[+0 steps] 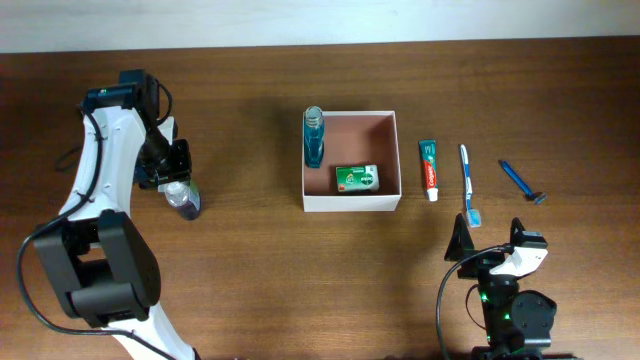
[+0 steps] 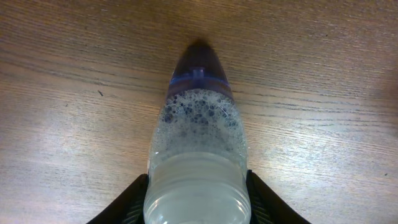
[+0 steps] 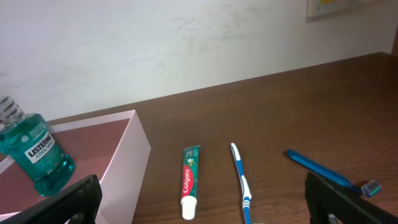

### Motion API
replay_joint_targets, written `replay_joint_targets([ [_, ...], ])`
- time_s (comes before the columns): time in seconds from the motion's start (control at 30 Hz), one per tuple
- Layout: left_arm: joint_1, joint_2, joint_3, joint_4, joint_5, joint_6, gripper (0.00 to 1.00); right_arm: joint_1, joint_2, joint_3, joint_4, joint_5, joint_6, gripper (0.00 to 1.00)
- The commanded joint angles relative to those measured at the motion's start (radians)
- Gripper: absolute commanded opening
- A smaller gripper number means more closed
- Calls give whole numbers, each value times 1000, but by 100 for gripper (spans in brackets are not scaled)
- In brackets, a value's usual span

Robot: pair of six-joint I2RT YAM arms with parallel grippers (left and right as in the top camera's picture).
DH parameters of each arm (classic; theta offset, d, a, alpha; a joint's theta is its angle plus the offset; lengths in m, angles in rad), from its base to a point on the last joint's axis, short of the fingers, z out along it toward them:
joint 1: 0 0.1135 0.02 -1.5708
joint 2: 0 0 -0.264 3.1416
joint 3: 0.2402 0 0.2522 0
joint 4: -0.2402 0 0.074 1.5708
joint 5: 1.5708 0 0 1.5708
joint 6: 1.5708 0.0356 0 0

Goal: Pack container
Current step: 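Close the left gripper on the clear soap pump bottle, then lift the pump bottle with the left gripper and carry it over the box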

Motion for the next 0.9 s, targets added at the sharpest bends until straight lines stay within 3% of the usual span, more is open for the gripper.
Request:
replay_joint_targets([
  [0.0, 2, 9, 6, 7, 4, 2, 31, -6, -8, -5, -5, -9, -10, 99],
  [0.33, 2, 9, 50, -2, 8, 2, 12, -6, -8, -5, -5, -9, -10, 99],
  [0.57, -2, 9, 165, -11, 109, 2, 1, -6, -8, -5, -5, -9, -10, 98],
  [0.87, -54, 9, 452, -51, 127, -3, 1, -6, -8, -5, -5, -9, -10, 99],
])
